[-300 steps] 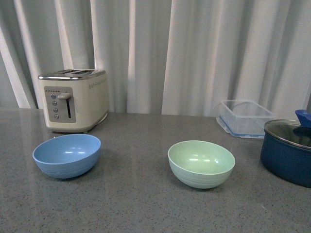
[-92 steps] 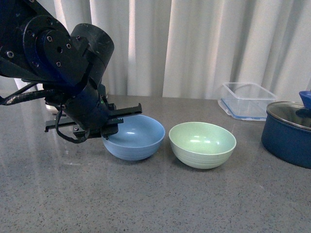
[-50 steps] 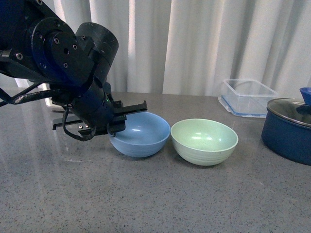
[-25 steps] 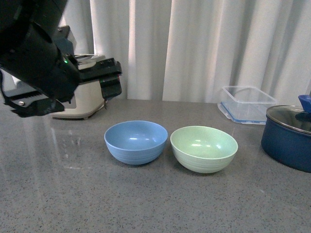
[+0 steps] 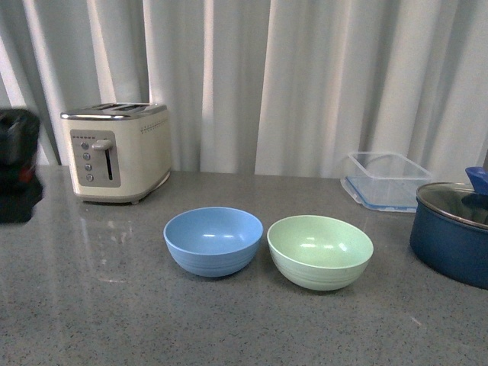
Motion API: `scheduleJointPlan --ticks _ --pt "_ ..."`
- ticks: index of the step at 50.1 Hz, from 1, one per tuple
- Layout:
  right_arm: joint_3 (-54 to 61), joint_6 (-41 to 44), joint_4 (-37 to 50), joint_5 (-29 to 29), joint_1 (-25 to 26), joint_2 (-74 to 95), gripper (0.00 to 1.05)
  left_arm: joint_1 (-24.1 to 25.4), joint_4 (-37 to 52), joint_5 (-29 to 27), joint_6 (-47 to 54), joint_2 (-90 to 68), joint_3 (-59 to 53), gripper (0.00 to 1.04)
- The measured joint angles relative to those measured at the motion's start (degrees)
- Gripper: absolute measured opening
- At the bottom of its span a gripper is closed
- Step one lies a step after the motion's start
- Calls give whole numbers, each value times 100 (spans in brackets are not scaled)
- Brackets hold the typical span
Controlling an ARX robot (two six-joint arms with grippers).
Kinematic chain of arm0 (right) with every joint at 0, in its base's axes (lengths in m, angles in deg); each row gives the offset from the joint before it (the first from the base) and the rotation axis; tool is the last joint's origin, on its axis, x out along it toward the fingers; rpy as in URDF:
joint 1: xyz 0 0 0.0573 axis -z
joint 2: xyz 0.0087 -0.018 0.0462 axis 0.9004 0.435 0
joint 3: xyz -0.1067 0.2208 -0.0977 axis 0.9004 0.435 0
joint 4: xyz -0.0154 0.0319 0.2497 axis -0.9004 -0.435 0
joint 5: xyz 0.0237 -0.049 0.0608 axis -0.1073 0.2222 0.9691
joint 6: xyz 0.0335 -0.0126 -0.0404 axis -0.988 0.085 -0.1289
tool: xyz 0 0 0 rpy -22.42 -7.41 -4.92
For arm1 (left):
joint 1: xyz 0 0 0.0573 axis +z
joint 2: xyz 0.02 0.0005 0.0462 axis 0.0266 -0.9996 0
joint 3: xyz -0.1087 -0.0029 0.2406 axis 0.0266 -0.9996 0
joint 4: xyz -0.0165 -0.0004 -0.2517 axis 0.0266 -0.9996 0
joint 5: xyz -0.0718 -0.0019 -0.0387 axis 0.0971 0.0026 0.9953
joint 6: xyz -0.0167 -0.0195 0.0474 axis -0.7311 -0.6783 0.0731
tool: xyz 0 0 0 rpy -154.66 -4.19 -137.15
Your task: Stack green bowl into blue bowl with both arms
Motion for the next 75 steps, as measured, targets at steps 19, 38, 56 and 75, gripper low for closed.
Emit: scheduleJointPlan --ticks 19,38,56,75 --pt "0 -2 0 0 0 0 95 81 2100 715 699 901 -1456 82" --pt "0 -2 0 0 0 0 95 887 3856 1565 1054 2234 -3359 3" --pt "0 0 0 0 0 0 95 1589 3379 2236 1073 3305 -3950 4" --pt "0 -2 0 -2 0 0 95 1591 2929 2238 1084 4201 -4264 4"
